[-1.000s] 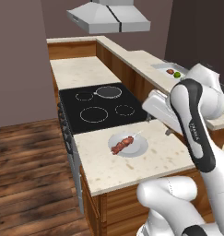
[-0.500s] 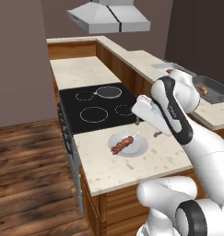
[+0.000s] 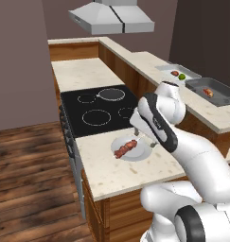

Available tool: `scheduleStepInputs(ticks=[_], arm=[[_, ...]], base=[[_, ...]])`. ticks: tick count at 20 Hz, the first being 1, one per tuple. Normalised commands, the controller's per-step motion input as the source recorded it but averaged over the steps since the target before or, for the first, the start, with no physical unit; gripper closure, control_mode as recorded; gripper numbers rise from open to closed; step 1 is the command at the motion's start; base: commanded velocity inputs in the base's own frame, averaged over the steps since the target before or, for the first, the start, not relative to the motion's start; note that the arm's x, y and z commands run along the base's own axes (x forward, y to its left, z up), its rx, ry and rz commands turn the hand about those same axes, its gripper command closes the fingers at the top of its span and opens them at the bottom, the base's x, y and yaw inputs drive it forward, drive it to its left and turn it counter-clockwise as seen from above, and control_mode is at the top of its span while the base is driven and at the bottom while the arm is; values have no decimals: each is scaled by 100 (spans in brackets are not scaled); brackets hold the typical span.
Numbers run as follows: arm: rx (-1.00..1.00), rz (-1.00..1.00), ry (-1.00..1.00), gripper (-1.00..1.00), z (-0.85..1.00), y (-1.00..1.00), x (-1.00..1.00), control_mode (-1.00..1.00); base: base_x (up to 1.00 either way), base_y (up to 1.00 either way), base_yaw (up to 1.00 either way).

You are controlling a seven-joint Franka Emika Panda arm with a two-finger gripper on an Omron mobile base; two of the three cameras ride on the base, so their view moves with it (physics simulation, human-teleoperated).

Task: Place the cold items (lime and sweet potato) from the fridge in one tupperware on the dining counter. Place the warm items (hot dog and kebab skewer) in the stove area in another tupperware.

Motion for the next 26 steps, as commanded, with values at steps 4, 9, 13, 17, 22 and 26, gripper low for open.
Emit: scheduleStepInputs(ticks=[4,9,13,17,22,26], arm=[[0,-20,14,-100,-37,4,29,-100],[-1,-19,11,-100,-41,2,29,-100],[0,-10,4,-100,-38,0,21,-100],[-1,-1,0,-100,-31,0,27,-100],[-4,0,0,-100,-35,0,29,-100],[-1,0,0,-100,-26,0,33,-100]], base=[[0,0,0],[0,0,0],[0,0,0],[0,0,0],[0,0,0],[0,0,0]])
